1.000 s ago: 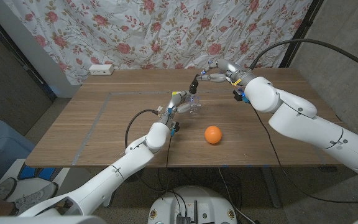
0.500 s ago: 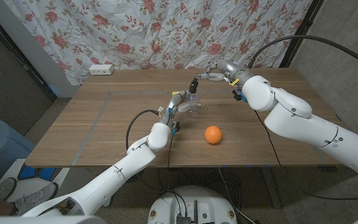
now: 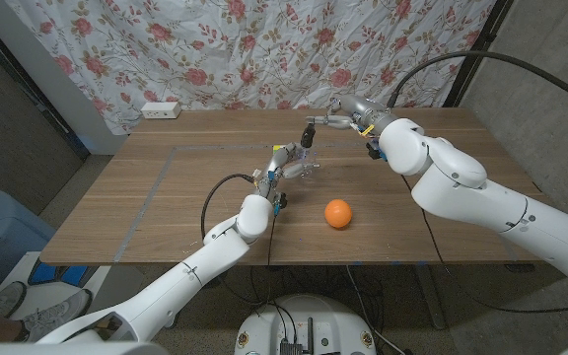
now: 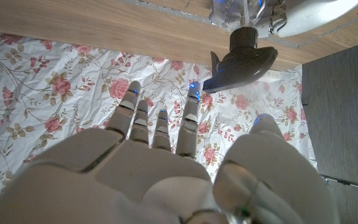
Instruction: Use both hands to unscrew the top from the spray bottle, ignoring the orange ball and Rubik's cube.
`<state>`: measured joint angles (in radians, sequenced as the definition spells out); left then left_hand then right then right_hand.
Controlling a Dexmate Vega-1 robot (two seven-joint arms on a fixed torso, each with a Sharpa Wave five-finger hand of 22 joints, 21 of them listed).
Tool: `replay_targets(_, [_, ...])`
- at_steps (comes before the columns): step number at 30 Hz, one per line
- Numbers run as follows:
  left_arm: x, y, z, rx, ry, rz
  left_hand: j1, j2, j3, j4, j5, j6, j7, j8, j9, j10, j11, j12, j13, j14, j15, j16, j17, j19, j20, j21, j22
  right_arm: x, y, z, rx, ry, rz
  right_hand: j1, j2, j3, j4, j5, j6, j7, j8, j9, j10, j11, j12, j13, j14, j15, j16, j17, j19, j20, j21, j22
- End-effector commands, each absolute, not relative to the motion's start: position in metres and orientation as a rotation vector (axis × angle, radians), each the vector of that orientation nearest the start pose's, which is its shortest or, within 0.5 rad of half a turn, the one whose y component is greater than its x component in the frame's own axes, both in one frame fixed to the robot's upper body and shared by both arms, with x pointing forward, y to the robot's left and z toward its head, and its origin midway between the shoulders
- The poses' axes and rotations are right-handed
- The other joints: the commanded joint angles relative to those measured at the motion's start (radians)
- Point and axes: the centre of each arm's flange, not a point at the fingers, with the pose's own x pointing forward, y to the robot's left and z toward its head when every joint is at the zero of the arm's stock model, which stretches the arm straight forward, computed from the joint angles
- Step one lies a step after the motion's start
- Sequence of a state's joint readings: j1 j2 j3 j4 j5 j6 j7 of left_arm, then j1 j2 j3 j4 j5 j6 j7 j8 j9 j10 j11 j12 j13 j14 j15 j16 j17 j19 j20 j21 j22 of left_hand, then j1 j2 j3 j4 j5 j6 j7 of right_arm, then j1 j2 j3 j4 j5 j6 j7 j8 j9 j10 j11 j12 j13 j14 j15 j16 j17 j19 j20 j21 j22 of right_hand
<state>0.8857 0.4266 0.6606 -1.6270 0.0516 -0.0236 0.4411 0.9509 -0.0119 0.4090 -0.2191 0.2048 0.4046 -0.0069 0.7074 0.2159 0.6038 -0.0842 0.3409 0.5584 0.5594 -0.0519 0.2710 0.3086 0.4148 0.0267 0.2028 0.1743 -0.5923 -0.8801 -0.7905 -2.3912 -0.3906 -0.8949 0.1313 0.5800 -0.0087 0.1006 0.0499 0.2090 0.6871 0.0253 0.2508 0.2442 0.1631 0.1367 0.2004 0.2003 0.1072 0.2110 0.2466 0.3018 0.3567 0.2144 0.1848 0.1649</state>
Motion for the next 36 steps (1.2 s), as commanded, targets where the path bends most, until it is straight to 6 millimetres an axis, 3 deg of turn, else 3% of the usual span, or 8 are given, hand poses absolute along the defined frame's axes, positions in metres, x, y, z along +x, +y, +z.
replay_targets(1, [0.589, 0.103, -0.052, 0.494, -0.706, -0.07, -0.138, 0.154, 0.058, 0.05, 0.0, 0.06, 0.012, 0.007, 0.003, 0.029, -0.017, 0.002, 0.006, 0.005, -0.059, -0.003, 0.004, 0.007, -0.002, 0.002, 0.004, 0.477, -0.121, 0.097, -1.321, -0.538, 0.041, -0.033, 0.003, -0.002, 0.012, -0.009, -0.003, 0.017, -0.003, 0.006, 0.006, 0.019, 0.004, 0.001, 0.005, 0.006, 0.0, 0.002, -0.006, 0.001, 0.0, 0.005])
replay_targets(23, [0.584, 0.106, -0.056, 0.505, -0.695, -0.054, -0.142, 0.155, 0.06, 0.05, -0.001, 0.064, 0.014, 0.006, 0.003, 0.03, -0.016, 0.001, 0.007, 0.006, -0.059, -0.004, 0.004, 0.006, -0.001, 0.002, 0.004, 0.476, -0.102, 0.097, -1.366, -0.509, 0.042, -0.063, 0.001, -0.01, 0.013, -0.017, -0.032, 0.052, -0.017, 0.009, -0.001, 0.045, 0.002, 0.001, -0.002, 0.007, -0.006, 0.0, -0.009, 0.001, 0.001, 0.006])
replay_targets(29, [0.583, 0.106, -0.056, 0.507, -0.698, -0.056, -0.143, 0.155, 0.061, 0.049, -0.001, 0.065, 0.013, 0.006, 0.003, 0.031, -0.017, 0.001, 0.008, 0.006, -0.059, -0.004, 0.004, 0.007, -0.002, 0.002, 0.004, 0.476, -0.097, 0.095, -1.382, -0.502, 0.044, -0.057, 0.003, -0.006, 0.007, -0.016, -0.036, 0.053, -0.018, 0.01, -0.001, 0.048, 0.002, 0.001, -0.004, 0.006, -0.007, -0.001, -0.01, 0.001, 0.001, 0.006])
replay_targets(36, [0.585, 0.106, -0.054, 0.508, -0.698, -0.056, -0.143, 0.156, 0.061, 0.049, -0.001, 0.065, 0.015, 0.006, 0.003, 0.032, -0.016, 0.001, 0.008, 0.006, -0.059, -0.004, 0.006, 0.007, -0.002, 0.002, 0.004, 0.476, -0.093, 0.095, -1.394, -0.487, 0.04, -0.033, 0.007, 0.006, -0.016, -0.012, -0.058, 0.058, -0.024, 0.012, -0.01, 0.052, -0.001, 0.0, -0.005, 0.005, -0.01, -0.004, -0.011, 0.0, 0.001, 0.006])
